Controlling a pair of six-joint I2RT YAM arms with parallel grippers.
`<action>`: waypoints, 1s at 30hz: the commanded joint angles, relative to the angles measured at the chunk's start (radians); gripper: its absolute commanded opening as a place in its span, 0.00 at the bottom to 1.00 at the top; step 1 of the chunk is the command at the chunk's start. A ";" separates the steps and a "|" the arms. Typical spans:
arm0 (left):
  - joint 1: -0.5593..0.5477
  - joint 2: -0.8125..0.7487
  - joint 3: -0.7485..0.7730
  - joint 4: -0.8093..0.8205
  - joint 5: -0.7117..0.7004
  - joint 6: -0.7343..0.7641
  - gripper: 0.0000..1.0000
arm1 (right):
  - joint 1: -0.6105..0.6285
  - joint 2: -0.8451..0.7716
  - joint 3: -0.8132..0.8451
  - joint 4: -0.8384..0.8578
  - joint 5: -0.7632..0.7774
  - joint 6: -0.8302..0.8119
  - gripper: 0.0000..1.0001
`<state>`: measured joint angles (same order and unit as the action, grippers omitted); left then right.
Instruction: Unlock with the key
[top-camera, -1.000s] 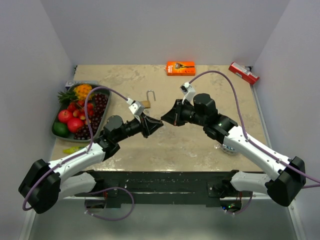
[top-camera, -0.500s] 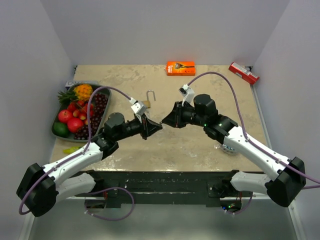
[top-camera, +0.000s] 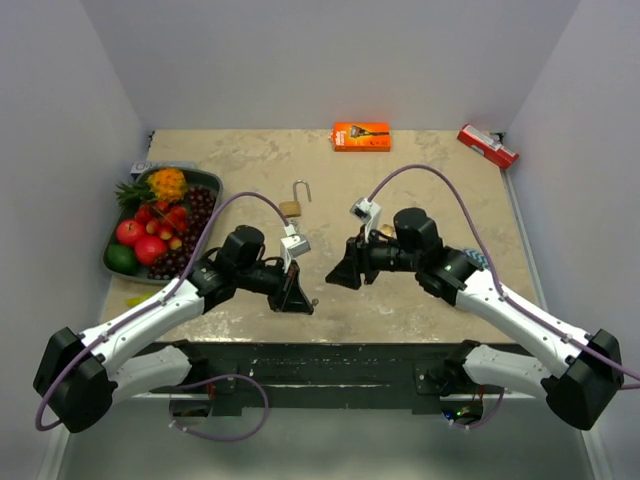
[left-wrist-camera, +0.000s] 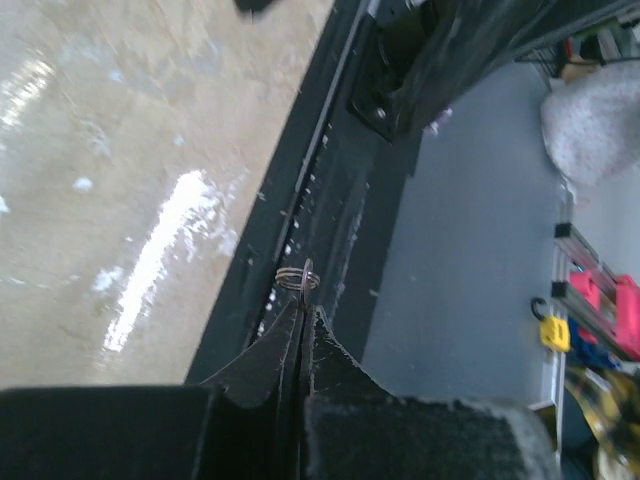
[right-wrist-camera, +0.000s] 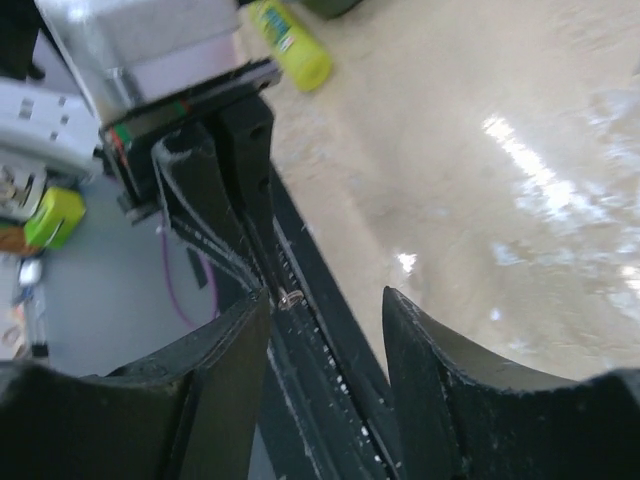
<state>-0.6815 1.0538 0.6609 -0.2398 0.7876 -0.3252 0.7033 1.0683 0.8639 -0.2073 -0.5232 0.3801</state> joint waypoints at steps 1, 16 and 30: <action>-0.003 0.020 0.069 -0.157 0.125 0.080 0.00 | 0.074 -0.002 -0.071 0.158 -0.115 0.022 0.49; -0.003 0.018 0.069 -0.174 0.131 0.089 0.00 | 0.165 0.114 -0.141 0.350 -0.127 0.100 0.31; -0.003 -0.001 0.077 -0.177 0.111 0.089 0.00 | 0.176 0.121 -0.166 0.341 -0.152 0.105 0.29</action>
<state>-0.6815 1.0767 0.6952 -0.4133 0.8864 -0.2420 0.8715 1.1915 0.7113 0.0990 -0.6476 0.4801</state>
